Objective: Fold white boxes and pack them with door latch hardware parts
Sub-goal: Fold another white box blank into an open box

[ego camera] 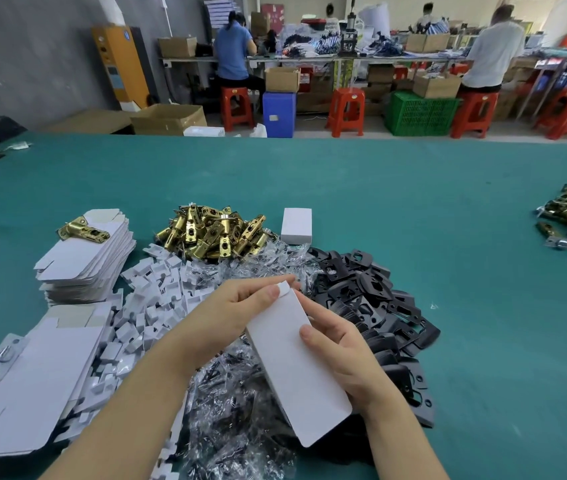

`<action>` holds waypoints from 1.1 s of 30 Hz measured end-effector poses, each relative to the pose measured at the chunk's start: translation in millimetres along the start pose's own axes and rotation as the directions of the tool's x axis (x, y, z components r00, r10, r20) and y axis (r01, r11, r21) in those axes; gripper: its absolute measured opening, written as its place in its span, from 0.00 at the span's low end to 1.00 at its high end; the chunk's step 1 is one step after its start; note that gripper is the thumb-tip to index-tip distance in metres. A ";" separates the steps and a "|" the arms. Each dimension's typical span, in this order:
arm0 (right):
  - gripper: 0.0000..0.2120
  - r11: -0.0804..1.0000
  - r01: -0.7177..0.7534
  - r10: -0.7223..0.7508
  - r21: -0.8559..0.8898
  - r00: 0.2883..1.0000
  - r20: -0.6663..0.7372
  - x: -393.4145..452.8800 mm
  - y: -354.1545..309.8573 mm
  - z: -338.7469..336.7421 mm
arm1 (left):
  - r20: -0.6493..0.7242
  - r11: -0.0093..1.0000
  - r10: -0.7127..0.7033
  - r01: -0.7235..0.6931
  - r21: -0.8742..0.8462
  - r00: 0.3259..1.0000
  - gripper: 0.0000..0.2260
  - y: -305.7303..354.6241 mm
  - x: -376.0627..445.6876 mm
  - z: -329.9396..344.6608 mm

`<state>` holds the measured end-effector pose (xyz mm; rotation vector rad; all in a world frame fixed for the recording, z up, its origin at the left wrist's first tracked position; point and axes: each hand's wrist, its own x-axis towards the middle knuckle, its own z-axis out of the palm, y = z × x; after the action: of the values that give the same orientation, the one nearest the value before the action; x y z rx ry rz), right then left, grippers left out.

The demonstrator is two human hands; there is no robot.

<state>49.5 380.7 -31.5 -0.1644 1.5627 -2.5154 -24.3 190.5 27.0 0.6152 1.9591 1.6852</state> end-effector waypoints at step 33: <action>0.24 0.998 -0.031 0.031 -0.053 0.999 0.008 -0.9 -0.8 -0.9 | -0.072 0.975 -0.096 0.108 0.195 0.993 0.14 7.7 -5.1 4.5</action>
<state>50.1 382.0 -31.1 -0.1573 1.6169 -2.4479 -17.4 191.9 34.3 0.5281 2.1824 1.4746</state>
